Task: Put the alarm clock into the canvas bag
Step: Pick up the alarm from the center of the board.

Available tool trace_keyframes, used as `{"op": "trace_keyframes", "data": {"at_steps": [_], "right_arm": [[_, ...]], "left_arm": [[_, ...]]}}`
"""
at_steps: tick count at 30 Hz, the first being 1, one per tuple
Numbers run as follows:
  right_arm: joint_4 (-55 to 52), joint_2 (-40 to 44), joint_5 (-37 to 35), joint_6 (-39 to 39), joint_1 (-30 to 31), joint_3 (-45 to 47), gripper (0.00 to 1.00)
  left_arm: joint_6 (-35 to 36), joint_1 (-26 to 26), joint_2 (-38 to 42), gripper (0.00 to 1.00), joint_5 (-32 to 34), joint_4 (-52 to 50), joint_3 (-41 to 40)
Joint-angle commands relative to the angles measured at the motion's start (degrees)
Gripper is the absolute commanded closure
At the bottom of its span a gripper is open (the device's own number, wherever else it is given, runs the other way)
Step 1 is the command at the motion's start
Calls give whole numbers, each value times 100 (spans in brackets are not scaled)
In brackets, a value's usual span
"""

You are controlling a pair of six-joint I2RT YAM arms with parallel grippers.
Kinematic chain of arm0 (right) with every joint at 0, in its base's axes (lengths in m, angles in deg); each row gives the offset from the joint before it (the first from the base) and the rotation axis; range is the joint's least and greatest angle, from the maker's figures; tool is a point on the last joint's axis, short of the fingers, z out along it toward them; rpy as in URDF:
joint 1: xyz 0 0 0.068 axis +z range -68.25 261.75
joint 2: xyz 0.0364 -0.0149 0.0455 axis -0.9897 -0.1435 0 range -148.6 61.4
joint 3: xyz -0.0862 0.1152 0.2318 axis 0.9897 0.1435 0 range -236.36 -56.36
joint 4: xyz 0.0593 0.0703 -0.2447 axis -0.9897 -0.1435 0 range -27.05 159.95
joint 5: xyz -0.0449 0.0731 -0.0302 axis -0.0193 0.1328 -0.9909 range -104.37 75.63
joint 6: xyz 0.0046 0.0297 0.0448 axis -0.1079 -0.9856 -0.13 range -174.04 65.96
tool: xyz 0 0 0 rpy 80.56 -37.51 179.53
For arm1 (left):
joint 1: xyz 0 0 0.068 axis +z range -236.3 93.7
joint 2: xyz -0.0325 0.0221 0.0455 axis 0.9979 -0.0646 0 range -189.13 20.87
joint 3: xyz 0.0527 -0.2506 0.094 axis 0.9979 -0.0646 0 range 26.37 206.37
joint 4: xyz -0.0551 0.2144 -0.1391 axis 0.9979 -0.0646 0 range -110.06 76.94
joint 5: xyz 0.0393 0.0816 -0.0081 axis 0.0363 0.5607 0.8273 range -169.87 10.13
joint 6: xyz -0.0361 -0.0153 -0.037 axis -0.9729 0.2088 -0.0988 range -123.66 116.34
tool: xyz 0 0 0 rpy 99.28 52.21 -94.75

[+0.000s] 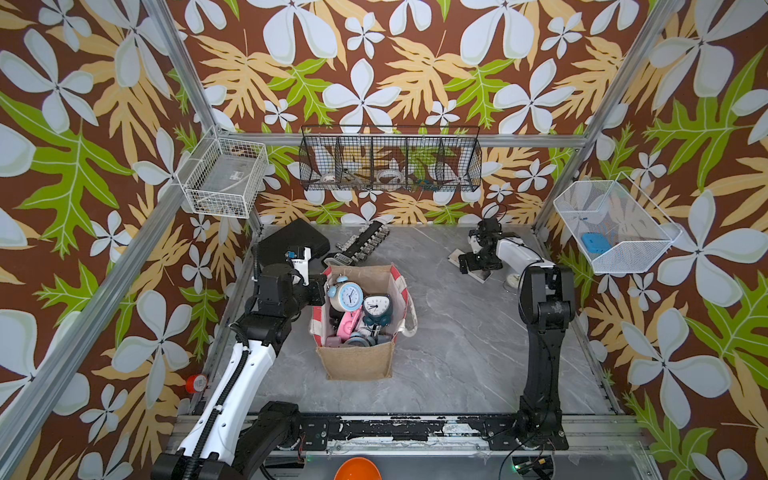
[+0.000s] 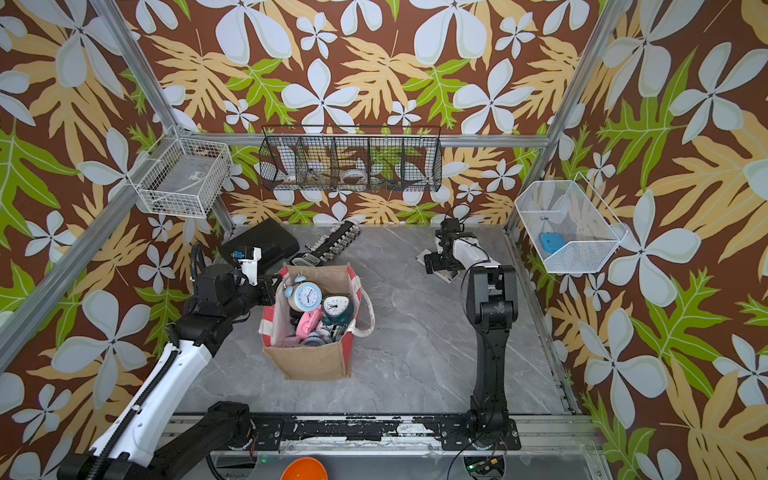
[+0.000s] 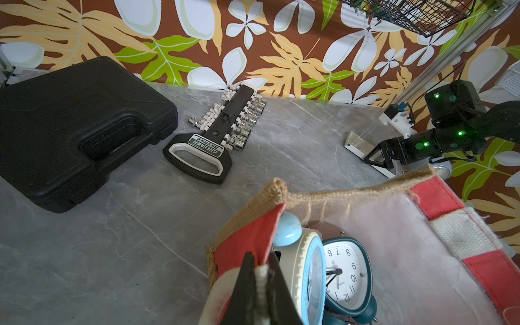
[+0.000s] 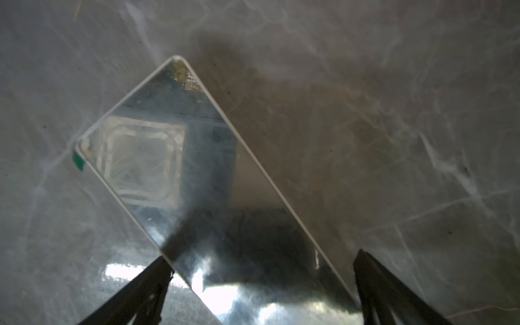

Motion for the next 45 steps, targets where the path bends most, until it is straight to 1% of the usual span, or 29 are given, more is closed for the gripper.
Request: {"op": "trace_keyframes", "data": {"at_steps": [1, 4, 10, 13, 16, 19, 22, 32, 45], "right_arm": [[-116, 25, 110, 6, 7, 53, 0], [-139, 58, 107, -2, 7, 64, 1], [-219, 166, 333, -52, 16, 159, 10], [-234, 207, 426, -73, 64, 222, 12], [-308, 155, 245, -26, 196, 214, 12], [-392, 60, -79, 17, 334, 180, 13], [-458, -38, -235, 19, 405, 111, 17], [-452, -88, -329, -53, 416, 126, 30], [-478, 29, -199, -142, 408, 82, 41]], "left_arm": [[-48, 13, 59, 100, -52, 554, 72], [-44, 9, 68, 100, -54, 554, 72], [-47, 7, 77, 100, -39, 554, 72], [-42, 11, 77, 100, -43, 554, 72], [-48, 9, 69, 100, -40, 547, 72], [-42, 9, 68, 100, -37, 550, 72], [-46, 9, 69, 100, -35, 548, 73], [-39, 9, 69, 100, -13, 537, 81], [-30, 9, 59, 100, -3, 529, 81]]}}
